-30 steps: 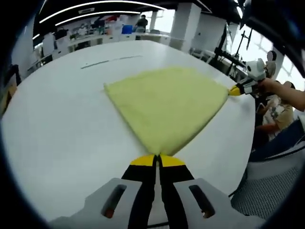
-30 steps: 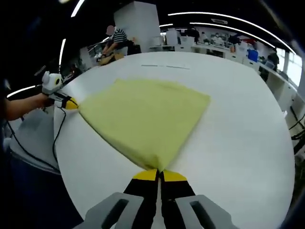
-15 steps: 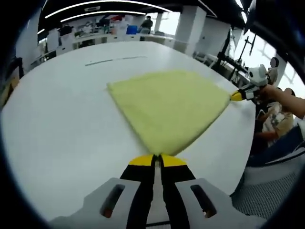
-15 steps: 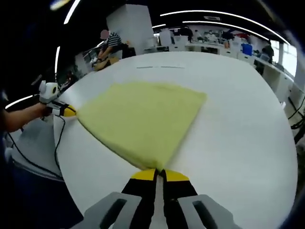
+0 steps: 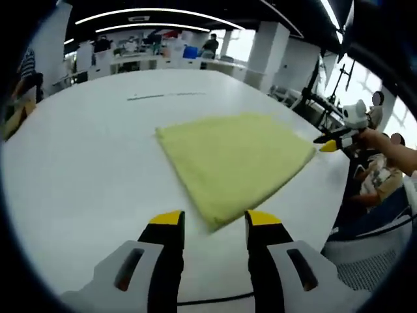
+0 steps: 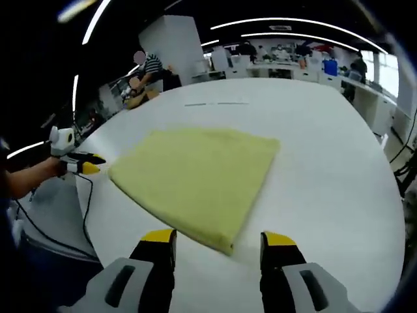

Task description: Fold the garment on the visible template until the final outline fits inside the template.

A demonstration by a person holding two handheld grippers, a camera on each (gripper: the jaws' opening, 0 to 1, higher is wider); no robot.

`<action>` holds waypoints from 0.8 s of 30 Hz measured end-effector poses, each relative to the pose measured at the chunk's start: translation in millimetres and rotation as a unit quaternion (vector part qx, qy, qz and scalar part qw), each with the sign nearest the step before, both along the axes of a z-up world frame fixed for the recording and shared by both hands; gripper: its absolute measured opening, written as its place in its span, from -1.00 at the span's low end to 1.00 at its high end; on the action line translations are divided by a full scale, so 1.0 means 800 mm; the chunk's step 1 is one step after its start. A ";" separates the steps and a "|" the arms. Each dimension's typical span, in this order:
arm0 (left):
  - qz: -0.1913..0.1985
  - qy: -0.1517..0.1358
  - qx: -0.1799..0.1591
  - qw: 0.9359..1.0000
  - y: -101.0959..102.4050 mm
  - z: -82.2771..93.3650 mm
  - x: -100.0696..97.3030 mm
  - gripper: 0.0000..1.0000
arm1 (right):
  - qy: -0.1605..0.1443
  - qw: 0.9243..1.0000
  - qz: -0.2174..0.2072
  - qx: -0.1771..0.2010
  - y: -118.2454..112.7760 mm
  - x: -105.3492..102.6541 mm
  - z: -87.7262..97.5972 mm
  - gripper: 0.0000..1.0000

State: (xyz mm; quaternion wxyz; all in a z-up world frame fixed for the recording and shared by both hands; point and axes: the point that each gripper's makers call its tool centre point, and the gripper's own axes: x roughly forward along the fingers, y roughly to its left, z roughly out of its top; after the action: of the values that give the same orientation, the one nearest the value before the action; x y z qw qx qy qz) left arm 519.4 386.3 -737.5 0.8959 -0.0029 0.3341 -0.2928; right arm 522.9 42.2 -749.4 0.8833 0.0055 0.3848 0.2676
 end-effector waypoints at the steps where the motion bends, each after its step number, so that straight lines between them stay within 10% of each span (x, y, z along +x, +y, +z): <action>1: 0.002 -0.007 -0.002 1.000 -0.001 0.006 0.000 -0.18 | -0.005 1.000 0.003 0.000 0.002 0.001 0.006 0.19; 24: 0.026 -0.020 -0.043 0.999 -0.016 0.074 -0.026 0.65 | -0.042 0.998 0.055 0.005 0.032 -0.032 0.083 0.96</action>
State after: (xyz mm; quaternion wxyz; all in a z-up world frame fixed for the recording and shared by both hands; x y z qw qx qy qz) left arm 498.4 373.8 -678.0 0.9087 -0.0444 0.3027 -0.2840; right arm 497.5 67.4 -682.8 0.8825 -0.0224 0.3456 0.3182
